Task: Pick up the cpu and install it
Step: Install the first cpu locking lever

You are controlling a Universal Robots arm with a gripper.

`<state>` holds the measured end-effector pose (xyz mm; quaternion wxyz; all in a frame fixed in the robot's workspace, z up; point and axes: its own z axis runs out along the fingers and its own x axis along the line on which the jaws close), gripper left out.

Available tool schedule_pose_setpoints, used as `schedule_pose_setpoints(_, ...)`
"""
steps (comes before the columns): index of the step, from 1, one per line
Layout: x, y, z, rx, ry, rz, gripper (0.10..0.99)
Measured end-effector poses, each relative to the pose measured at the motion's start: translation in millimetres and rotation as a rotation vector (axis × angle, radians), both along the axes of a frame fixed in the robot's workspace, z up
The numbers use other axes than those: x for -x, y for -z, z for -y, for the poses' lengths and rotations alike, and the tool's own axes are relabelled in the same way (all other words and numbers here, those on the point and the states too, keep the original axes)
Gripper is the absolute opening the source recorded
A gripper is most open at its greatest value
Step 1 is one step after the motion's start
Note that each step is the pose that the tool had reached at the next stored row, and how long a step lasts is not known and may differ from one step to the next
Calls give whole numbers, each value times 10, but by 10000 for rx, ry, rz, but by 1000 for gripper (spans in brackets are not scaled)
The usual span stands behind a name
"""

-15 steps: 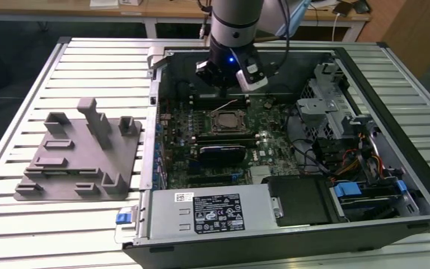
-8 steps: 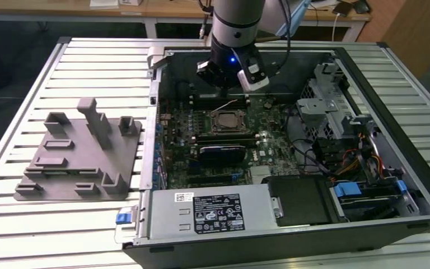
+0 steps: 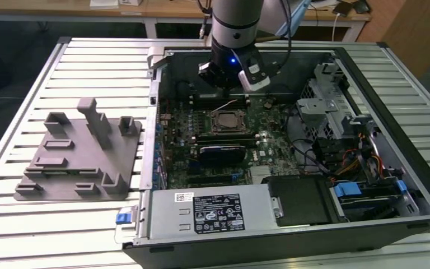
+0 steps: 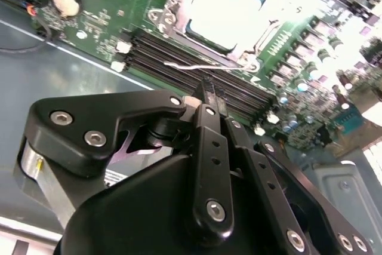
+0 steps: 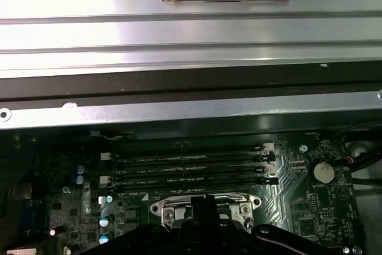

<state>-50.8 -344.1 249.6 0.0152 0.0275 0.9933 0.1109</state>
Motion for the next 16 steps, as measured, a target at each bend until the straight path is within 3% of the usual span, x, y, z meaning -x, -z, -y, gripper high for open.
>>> schedule_pose_setpoints(3, 0, 14, 0, -1, 0, 253, 106)
schedule_pose_setpoints(13, 14, 99, 7, -18, 1, 741, 106)
schedule_pose_setpoints(16, 27, 132, 9, -20, 1, 856, 106)
